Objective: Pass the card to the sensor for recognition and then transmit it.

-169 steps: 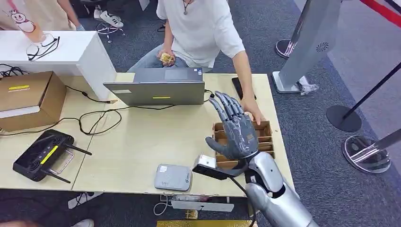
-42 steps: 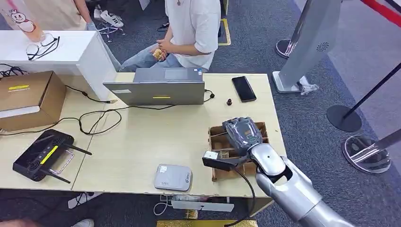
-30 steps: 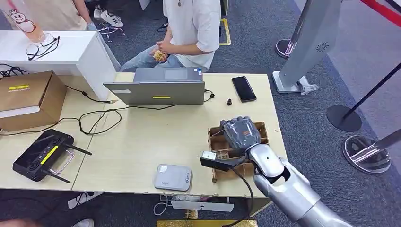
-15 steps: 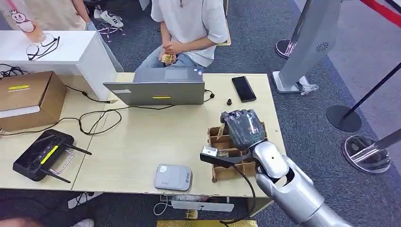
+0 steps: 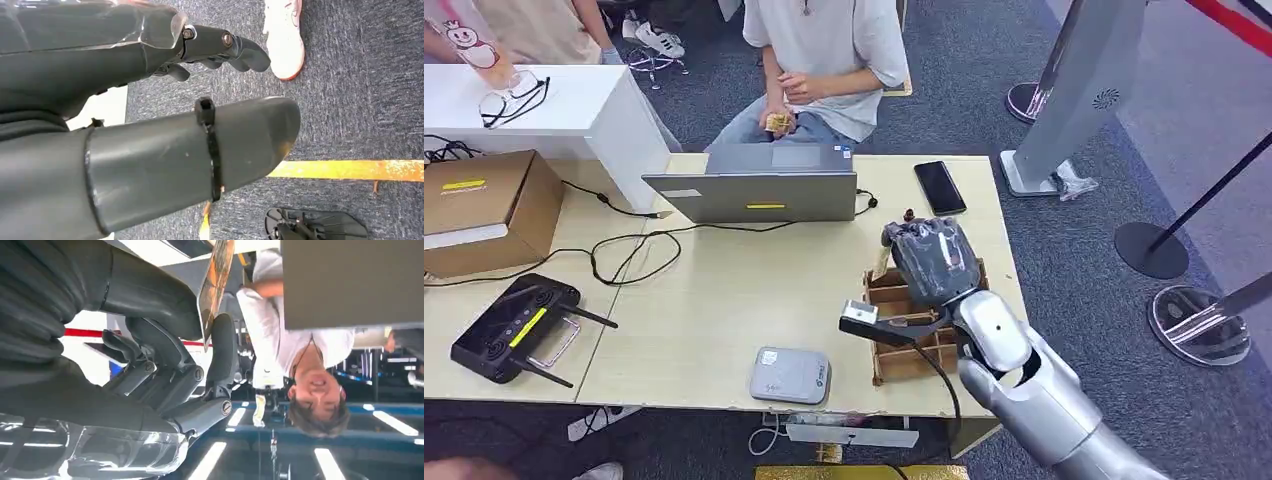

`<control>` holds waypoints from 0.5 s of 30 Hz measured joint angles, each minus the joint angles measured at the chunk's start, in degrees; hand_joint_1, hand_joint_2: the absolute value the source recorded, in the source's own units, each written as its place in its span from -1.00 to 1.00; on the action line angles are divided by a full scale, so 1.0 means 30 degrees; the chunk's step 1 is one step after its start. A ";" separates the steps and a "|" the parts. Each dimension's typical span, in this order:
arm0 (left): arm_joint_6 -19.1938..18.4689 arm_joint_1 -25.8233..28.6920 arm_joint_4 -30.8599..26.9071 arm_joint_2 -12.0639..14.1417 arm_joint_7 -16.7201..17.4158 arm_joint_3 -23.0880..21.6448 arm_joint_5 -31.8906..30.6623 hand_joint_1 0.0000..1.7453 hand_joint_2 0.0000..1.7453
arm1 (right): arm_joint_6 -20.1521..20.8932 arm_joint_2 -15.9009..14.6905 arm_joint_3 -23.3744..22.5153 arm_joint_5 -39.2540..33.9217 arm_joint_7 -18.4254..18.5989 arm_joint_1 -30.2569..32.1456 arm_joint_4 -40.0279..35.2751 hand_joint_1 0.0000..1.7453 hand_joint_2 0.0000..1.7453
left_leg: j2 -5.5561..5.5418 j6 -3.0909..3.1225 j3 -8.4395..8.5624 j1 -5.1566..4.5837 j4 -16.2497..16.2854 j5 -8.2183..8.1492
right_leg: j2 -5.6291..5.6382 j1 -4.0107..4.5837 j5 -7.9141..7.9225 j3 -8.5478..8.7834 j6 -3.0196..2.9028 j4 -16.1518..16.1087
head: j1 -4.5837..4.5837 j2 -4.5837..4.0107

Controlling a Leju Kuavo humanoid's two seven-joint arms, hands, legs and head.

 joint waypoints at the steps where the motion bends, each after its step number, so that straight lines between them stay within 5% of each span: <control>1: 0.0022 0.0001 0.0000 -0.0007 0.0008 0.0000 0.0000 -1.00 -1.00 | -0.0228 0.0059 -0.0044 0.0015 -0.0067 0.0015 -0.0015 1.00 1.00 | 0.0000 0.0000 0.0000 0.0001 0.0000 0.0000 | 0.0000 0.0001 0.0000 0.0000 0.0000 0.0000 | 0.0000 0.0000; 15: 0.0132 -0.0008 0.0000 -0.0095 0.0030 0.0000 -0.0146 -1.00 -1.00 | -0.2596 0.0685 -0.0852 -0.0117 -0.1211 0.0524 -0.0270 1.00 1.00 | 0.0000 0.0000 0.0001 -0.0001 0.0000 0.0000 | 0.0000 -0.0001 0.0000 0.0000 0.0000 0.0000 | 0.0000 0.0000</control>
